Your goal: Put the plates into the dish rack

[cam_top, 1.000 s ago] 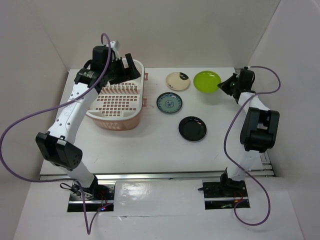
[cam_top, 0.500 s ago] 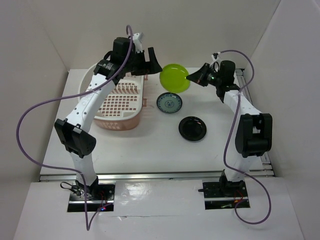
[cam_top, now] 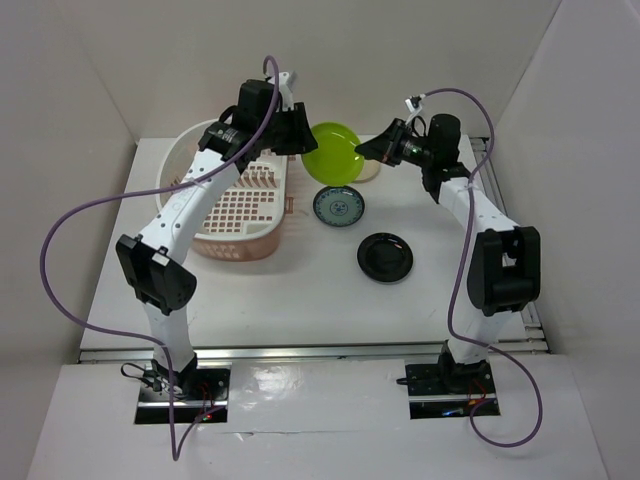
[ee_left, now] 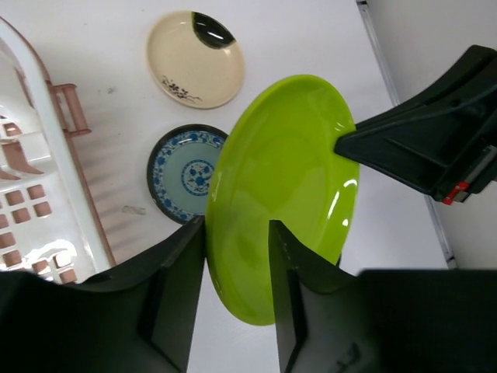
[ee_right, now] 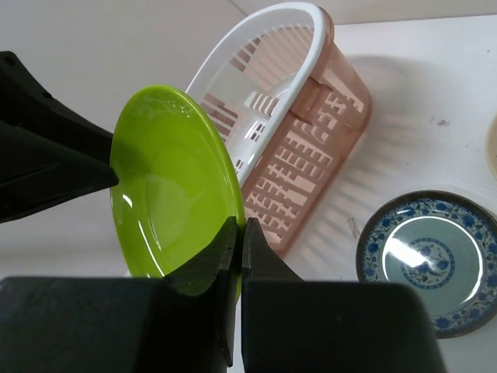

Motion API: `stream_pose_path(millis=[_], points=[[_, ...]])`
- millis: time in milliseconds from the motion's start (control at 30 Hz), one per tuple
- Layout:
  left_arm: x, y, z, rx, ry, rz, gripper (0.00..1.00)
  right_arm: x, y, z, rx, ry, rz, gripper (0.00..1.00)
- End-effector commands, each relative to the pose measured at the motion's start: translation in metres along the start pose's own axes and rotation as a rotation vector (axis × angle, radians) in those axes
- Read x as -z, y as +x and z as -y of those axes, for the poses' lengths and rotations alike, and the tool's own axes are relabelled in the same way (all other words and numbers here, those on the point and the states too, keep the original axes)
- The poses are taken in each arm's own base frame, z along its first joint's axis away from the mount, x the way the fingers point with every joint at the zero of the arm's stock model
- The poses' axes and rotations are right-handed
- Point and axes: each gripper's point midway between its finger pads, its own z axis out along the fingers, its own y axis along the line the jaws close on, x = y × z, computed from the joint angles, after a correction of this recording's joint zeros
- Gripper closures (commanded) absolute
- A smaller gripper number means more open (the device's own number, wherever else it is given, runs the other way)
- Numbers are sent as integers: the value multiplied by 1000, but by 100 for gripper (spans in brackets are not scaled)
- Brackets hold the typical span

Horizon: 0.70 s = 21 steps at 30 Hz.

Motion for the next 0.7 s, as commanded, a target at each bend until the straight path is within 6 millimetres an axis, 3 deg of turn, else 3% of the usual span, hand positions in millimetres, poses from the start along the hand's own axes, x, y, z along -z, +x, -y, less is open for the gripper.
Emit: stream_pose_path(millis=[0, 100, 133, 200, 233, 333, 367, 400, 433, 467, 567, 667], points=[[1, -9, 0, -24, -13, 41, 52, -3, -26, -47, 113, -130, 50, 100], [-2, -6, -7, -22, -43, 34, 63, -3, -28, -51, 123, -149, 56, 100], [-2, -4, -8, -21, -47, 25, 77, -4, -26, -50, 100, -156, 48, 100], [-6, -2, -11, -20, -59, 21, 86, -3, -23, -50, 95, -170, 46, 100], [-6, 0, -12, -19, -62, 12, 98, -3, -24, -53, 83, -176, 51, 100], [-4, -5, -15, -20, -87, 33, 100, -4, -20, -60, 91, -208, 43, 100], [-4, -6, -17, -20, -95, 36, 100, -6, -21, -58, 90, -207, 42, 88], [0, -10, -17, -21, -104, 50, 100, -6, -23, -60, 90, -207, 42, 55], [0, -12, -22, -21, -134, 63, 100, -6, -22, -58, 90, -201, 37, 13], [4, -13, -26, -30, -152, 72, 100, -8, -21, -55, 78, -194, 28, 0], [21, -27, -42, -56, -261, 132, 100, -10, -23, -48, 96, -160, 34, 0], [43, -44, -62, -99, -396, 205, 100, -8, -26, -26, 73, -88, 49, 0]])
